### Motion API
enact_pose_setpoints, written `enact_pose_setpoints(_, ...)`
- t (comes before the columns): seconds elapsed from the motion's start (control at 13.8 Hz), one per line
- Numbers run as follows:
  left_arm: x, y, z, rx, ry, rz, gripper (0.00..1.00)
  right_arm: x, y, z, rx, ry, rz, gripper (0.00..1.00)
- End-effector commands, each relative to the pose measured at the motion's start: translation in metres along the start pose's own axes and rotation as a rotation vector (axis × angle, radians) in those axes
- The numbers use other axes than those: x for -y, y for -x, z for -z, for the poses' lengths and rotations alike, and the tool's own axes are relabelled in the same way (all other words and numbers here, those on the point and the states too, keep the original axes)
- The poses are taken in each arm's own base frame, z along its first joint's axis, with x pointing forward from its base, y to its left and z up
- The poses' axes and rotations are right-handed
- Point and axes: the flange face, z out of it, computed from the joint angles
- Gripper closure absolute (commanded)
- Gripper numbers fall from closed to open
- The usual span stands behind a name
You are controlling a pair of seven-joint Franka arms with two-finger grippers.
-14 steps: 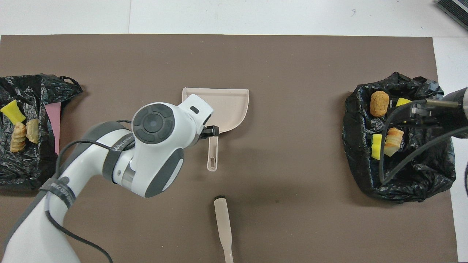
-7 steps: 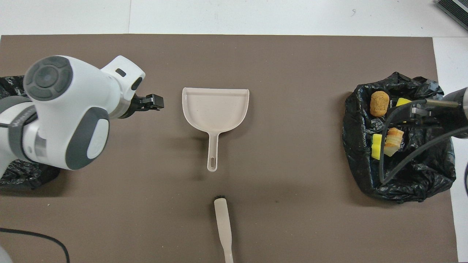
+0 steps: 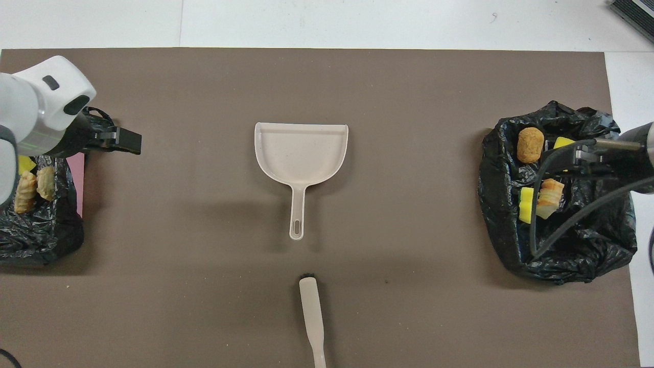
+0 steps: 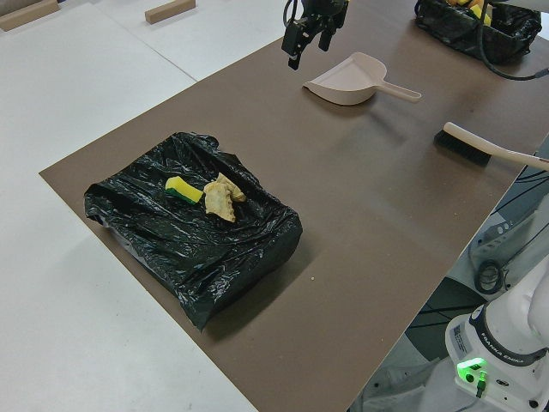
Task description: Sweep and dump trash in bin
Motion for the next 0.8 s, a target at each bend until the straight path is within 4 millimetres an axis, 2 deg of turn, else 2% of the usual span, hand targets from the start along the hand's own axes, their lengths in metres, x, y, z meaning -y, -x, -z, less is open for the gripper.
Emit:
enact_pose_setpoints(0.0, 0.005, 0.018, 0.033, 0.0, -0.008, -0.042, 0.0, -0.003, -0.002, 0.001, 0.011, -0.008, 0.007, 0.0)
enact_pose_setpoints(0.15, 0.015, 0.031, 0.054, 0.027, -0.019, -0.029, 0.0, -0.003, -0.002, 0.001, 0.011, -0.008, 0.007, 0.0)
enact_pose_setpoints(0.29, 0.023, 0.04, 0.064, 0.053, -0.029, -0.063, 0.0, -0.003, -0.002, 0.001, 0.011, -0.008, 0.007, 0.0)
enact_pose_setpoints(0.44, 0.029, 0.042, 0.065, 0.067, -0.028, -0.059, 0.0, -0.003, -0.002, 0.001, 0.011, -0.008, 0.007, 0.0)
enact_pose_setpoints(0.58, 0.028, 0.045, 0.091, 0.07, -0.029, -0.061, 0.0, -0.003, -0.002, 0.001, 0.011, -0.008, 0.007, 0.0)
enact_pose_setpoints(0.73, 0.028, 0.043, 0.093, 0.062, -0.027, -0.064, 0.0, -0.003, -0.002, 0.001, 0.011, -0.008, 0.007, 0.0)
